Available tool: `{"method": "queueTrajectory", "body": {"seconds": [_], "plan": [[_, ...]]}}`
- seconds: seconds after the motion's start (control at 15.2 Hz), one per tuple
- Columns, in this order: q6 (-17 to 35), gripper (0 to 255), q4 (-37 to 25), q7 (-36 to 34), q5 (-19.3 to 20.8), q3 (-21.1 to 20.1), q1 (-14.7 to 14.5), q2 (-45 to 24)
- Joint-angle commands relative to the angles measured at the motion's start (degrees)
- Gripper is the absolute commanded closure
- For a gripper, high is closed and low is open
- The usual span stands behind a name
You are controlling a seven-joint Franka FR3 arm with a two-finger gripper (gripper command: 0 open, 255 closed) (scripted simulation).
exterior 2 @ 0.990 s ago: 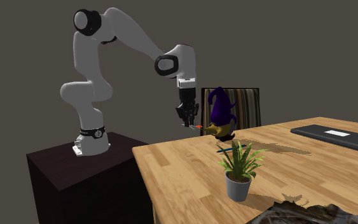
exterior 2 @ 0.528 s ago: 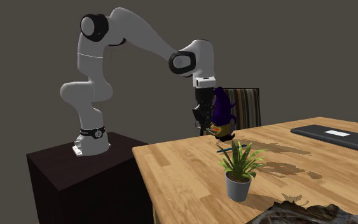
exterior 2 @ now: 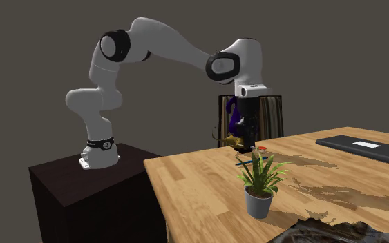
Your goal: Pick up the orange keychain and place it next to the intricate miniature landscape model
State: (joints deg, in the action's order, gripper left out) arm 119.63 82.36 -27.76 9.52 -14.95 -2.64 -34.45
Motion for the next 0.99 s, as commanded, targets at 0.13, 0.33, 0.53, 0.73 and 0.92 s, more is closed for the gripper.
{"method": "queueTrajectory", "body": {"seconds": [0.13, 0.33, 0.53, 0.73, 0.92], "plan": [[-8.3, 255, -19.9, 2.4, 0.9, 1.2, -1.4, -11.5], [-14.2, 255, -35.0, 3.9, 1.2, 2.0, -3.0, -20.5], [-12.0, 255, -32.9, 3.7, 1.3, 2.0, -2.8, -20.6], [-10.0, 255, -31.2, 3.6, 1.4, 2.1, -2.6, -21.0], [-8.1, 255, -29.8, 3.5, 1.5, 2.1, -2.5, -21.5]]}}
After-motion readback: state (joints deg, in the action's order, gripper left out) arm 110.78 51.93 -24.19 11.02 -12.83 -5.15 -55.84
